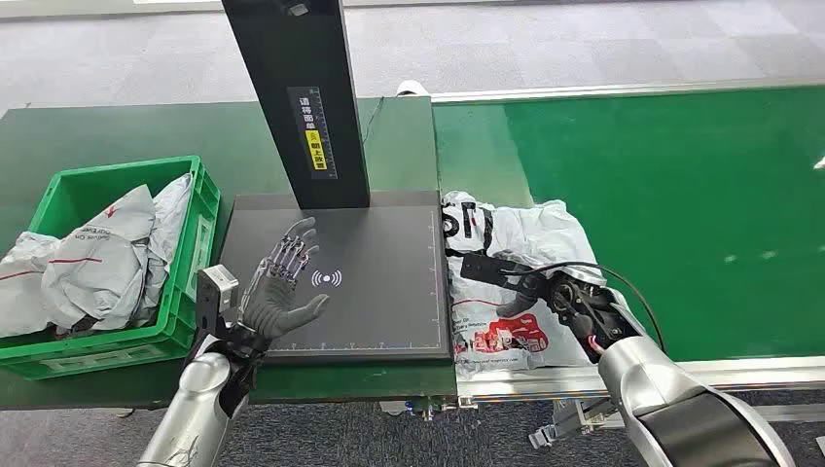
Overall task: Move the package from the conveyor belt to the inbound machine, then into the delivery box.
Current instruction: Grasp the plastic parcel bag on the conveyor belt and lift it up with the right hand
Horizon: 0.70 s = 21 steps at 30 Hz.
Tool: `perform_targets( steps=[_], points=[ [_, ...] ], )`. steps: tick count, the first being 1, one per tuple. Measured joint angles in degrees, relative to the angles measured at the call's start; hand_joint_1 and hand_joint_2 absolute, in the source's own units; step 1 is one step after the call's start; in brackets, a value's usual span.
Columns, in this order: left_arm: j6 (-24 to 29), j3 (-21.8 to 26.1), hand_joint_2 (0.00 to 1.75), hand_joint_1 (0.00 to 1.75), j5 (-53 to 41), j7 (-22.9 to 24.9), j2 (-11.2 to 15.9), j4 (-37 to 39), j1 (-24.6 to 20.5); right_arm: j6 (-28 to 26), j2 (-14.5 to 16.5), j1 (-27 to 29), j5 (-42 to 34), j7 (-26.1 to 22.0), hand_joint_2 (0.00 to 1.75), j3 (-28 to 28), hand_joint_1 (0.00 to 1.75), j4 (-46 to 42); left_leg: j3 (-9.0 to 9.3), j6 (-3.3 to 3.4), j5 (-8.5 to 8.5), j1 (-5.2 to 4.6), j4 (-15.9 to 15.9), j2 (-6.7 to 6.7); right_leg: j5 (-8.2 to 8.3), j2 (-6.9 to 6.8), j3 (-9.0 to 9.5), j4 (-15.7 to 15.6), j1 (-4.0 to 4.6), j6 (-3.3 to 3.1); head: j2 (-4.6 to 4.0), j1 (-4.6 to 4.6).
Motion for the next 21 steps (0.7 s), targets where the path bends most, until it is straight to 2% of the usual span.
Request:
perform_targets(
  steps=[5, 17, 21],
  points=[
    [0.1, 0.0, 1.75, 0.0, -0.1, -0.6, -0.2, 0.8, -0.1, -0.4, 0.4, 0.3, 0.1, 0.1, 1.75, 0.0, 1.75, 0.2, 0.0, 0.0, 0.0, 0.0, 0.0, -0.01, 0.0, 0.0, 0.0, 0.0, 0.0, 0.0, 0.0, 0.0],
    [0.4, 0.0, 1.75, 0.0, -0.6, -1.6, -0.6, 2.0, -0.1, -0.9, 0.6, 1.2, 0.4, 0.0, 1.75, 0.0, 1.75, 0.3, 0.0, 0.0, 0.0, 0.0, 0.0, -0.02, 0.0, -0.01, 0.01, 0.0, 0.0, 0.0, 0.0, 0.0],
    [0.8, 0.0, 1.75, 0.0, -0.4, -2.0, -0.5, 1.8, 0.3, -4.6, 0.6, 1.3, 0.9, -1.8, 1.75, 0.1, 1.75, 0.2, -0.02, 0.0, 0.0, 0.0, 0.0, -0.01, 0.0, -0.01, 0.03, 0.0, 0.0, 0.0, 0.0, 0.0]
  ],
)
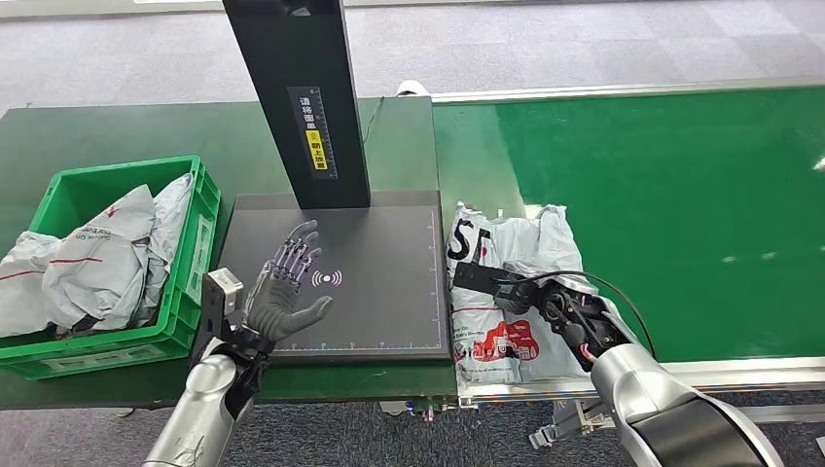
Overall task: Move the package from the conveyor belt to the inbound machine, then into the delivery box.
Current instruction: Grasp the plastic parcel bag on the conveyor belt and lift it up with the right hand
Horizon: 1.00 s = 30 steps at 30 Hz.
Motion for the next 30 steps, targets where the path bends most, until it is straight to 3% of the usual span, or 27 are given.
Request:
perform_targets(
  steps=[3, 13, 16, 22, 30],
  points=[
    [0.0, 0.0, 1.75, 0.0, 0.3, -0.1, 0.2, -0.9, 1.2, -3.4, 0.0, 0.1, 0.3, -1.2, 1.75, 0.1, 1.75, -0.1, -0.01, 0.0, 0.0, 0.0, 0.0, -0.02, 0.0, -0.01, -0.01, 0.0, 0.0, 0.0, 0.0, 0.0],
    [-0.1, 0.1, 1.75, 0.0, 0.4, -0.1, 0.7, -2.4, 2.8, -4.1, 0.1, 0.1, 0.3, -1.6, 1.75, 0.4, 1.75, -0.1, -0.02, 0.0, 0.0, 0.0, 0.0, -0.04, 0.0, -0.02, 0.0, 0.0, 0.0, 0.0, 0.0, 0.0],
    [0.0, 0.2, 1.75, 0.0, 0.5, -0.1, 0.8, -2.8, 3.2, -6.7, 0.2, 0.2, 0.0, -2.6, 1.75, 0.4, 1.75, -0.5, -0.04, 0.0, 0.0, 0.0, 0.0, -0.03, 0.0, -0.01, -0.01, 0.0, 0.0, 0.0, 0.0, 0.0],
    [0.1, 1.4, 1.75, 0.0, 1.0, -0.1, 1.3, -5.6, 5.8, -16.8, 0.9, 0.3, -5.6, -8.2, 1.75, -3.1, 1.75, -4.0, -0.06, 0.0, 0.0, 0.0, 0.0, -0.02, 0.0, -0.01, -0.05, 0.0, 0.0, 0.0, 0.0, 0.0],
    [0.1, 2.5, 1.75, 0.0, 1.2, -1.9, 2.0, -6.5, 6.6, -19.5, 2.3, -0.1, -13.0, -16.7, 1.75, -9.1, 1.75, -9.3, -0.06, 0.0, 0.0, 0.0, 0.0, -0.01, 0.0, -0.01, -0.06, 0.0, 0.0, 0.0, 0.0, 0.01]
  ],
)
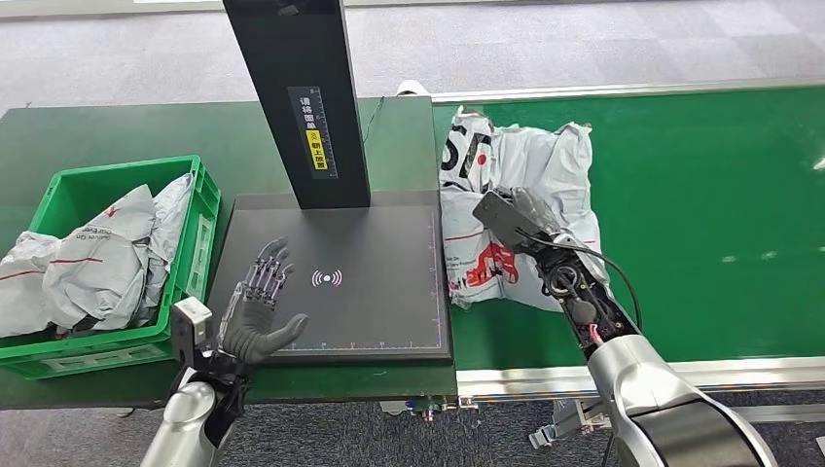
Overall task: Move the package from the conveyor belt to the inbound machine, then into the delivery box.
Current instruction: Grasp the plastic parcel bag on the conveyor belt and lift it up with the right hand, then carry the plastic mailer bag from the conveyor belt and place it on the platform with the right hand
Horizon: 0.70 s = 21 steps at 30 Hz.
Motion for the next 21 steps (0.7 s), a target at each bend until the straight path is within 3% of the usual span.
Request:
perform_targets(
  steps=[9, 21],
  points=[
    [0.0, 0.3, 1.75, 0.0, 0.3, -2.1, 0.8, 0.6, -0.4, -3.7, 1.7, 0.0, -9.2, -9.6, 1.75, -3.5, 1.75, -3.7, -0.01, 0.0, 0.0, 0.0, 0.0, 0.0, 0.0, 0.0, -0.03, 0.0, 0.0, 0.0, 0.0, -0.01],
    [-0.3, 0.2, 1.75, 0.0, 0.8, -4.0, 1.5, 3.8, -2.8, -0.5, 4.1, 0.1, -11.2, -14.2, 1.75, -3.3, 1.75, -4.2, 0.0, 0.0, 0.0, 0.0, 0.0, 0.01, 0.0, 0.01, -0.03, 0.0, 0.0, 0.0, 0.0, 0.0]
  ],
)
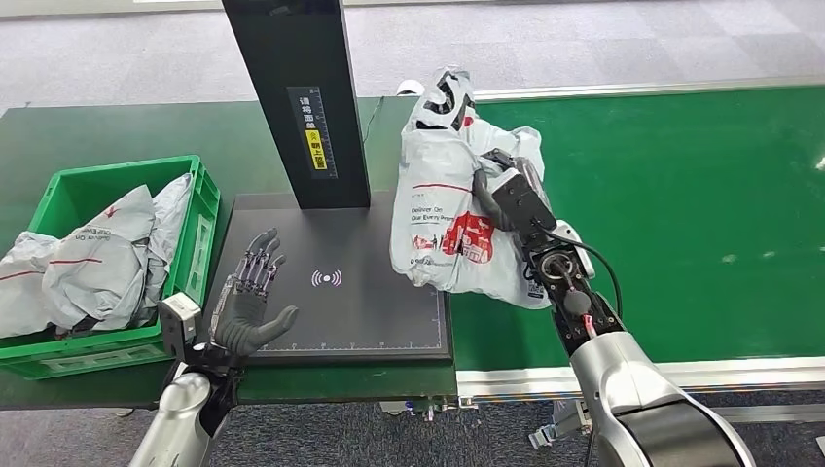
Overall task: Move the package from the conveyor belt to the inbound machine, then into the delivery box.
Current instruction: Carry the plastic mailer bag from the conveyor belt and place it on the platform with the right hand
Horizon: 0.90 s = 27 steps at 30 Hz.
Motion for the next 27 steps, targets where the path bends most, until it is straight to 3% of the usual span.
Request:
perform_targets(
  steps=[8, 15, 19, 27],
  points=[
    [-1.0, -0.6, 1.75, 0.0, -0.6, -1.3, 0.1, 2.1, -1.4, 12.2, 1.2, 0.5, 9.1, 3.2, 1.75, 9.4, 1.75, 2.5, -0.01, 0.0, 0.0, 0.0, 0.0, 0.0, 0.0, 0.0, -0.02, 0.0, 0.01, 0.0, 0.0, 0.0],
    [-0.8, -1.2, 1.75, 0.0, -0.6, -0.9, 0.2, 2.9, -2.0, 16.9, 1.7, 0.5, 12.5, 4.5, 1.75, 18.3, 1.75, 5.5, -0.01, 0.0, 0.0, 0.0, 0.0, 0.0, 0.0, 0.0, -0.02, 0.0, 0.0, 0.0, 0.0, 0.01],
    [-0.7, -1.3, 1.75, 0.0, -0.4, -0.1, 0.2, 2.9, -2.0, 15.4, 1.9, 0.1, 13.9, 3.1, 1.75, 21.1, 1.75, 5.8, -0.01, 0.0, 0.0, 0.0, 0.0, 0.01, 0.0, 0.0, -0.02, 0.0, 0.0, 0.0, 0.0, 0.01],
    [-0.7, -1.9, 1.75, 0.0, 0.2, 0.7, -0.4, 2.9, -3.0, 6.2, 4.1, -0.2, 14.3, -2.1, 1.75, 25.1, 1.75, 5.1, 0.0, 0.0, 0.0, 0.01, 0.0, 0.03, 0.0, 0.01, -0.03, 0.0, 0.01, 0.0, 0.0, 0.01]
  ],
)
